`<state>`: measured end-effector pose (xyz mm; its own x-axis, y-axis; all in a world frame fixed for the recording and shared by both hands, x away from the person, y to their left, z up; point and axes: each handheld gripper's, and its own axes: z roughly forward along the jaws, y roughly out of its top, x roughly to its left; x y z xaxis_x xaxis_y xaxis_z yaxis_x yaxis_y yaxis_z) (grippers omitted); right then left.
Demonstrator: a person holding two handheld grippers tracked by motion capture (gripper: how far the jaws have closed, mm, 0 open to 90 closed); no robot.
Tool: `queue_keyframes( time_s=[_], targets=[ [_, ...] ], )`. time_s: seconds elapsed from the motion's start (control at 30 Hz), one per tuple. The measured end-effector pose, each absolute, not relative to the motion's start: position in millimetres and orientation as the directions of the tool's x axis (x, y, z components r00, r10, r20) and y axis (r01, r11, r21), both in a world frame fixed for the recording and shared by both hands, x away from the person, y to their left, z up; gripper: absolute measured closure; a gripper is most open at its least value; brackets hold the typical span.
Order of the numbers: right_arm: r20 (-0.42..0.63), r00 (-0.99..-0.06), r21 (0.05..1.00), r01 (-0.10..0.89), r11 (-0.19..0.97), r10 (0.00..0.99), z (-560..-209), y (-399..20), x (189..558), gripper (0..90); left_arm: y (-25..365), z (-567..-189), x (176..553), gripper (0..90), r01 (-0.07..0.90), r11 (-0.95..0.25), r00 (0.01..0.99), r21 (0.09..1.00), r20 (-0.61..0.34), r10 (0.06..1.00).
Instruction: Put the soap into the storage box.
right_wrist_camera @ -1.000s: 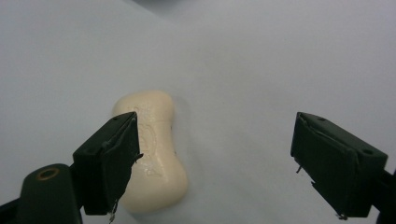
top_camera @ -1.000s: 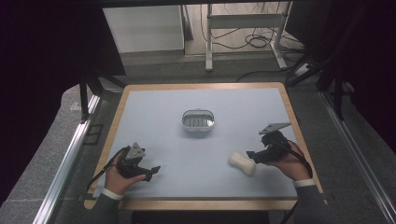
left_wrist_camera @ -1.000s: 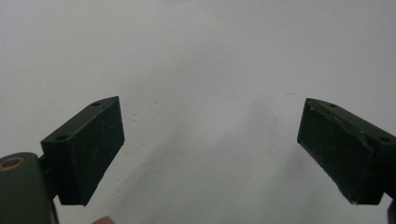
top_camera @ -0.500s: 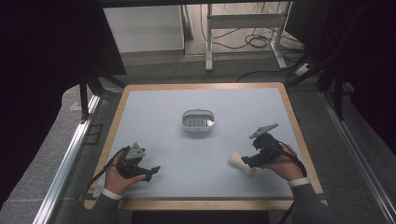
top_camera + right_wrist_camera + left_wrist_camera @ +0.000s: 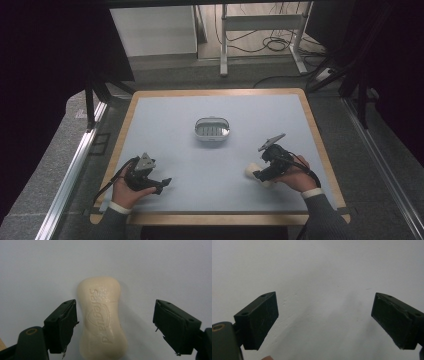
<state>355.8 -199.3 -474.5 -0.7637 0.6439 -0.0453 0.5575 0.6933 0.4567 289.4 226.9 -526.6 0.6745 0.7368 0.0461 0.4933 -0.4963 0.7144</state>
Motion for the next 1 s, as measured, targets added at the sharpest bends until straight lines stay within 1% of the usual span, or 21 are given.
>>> queue_keyframes(
  time_s=[0.27,0.67,0.7,0.8,0.93,1.0],
  targets=[
    [-0.052,-0.774,0.418,0.557,0.717,0.631,-482.0,-190.9,358.0,22.0,227.5,-526.1,289.5,7.7,0.493,-0.496,0.674,0.715,0.047,0.738],
    [-0.04,-0.788,0.358,0.562,0.745,0.614,-489.4,-183.1,361.2,31.8,227.7,-526.8,290.2,7.6,0.494,-0.502,0.673,0.71,0.053,0.738],
    [-0.032,-0.79,0.344,0.567,0.749,0.612,-490.6,-181.7,361.5,34.9,227.5,-526.7,290.0,7.6,0.494,-0.5,0.674,0.711,0.051,0.737],
    [-0.025,-0.795,0.325,0.566,0.757,0.606,-492.0,-179.6,361.8,37.8,227.5,-526.7,289.9,7.6,0.494,-0.501,0.673,0.711,0.052,0.738],
    [-0.026,-0.804,0.292,0.562,0.774,0.594,-493.8,-176.3,362.2,45.9,227.3,-527.0,290.1,7.6,0.493,-0.501,0.674,0.711,0.051,0.737],
    [-0.033,-0.804,0.28,0.563,0.778,0.594,-493.9,-174.6,362.3,46.9,227.2,-526.9,290.0,7.6,0.494,-0.502,0.674,0.71,0.052,0.737]
  ],
)
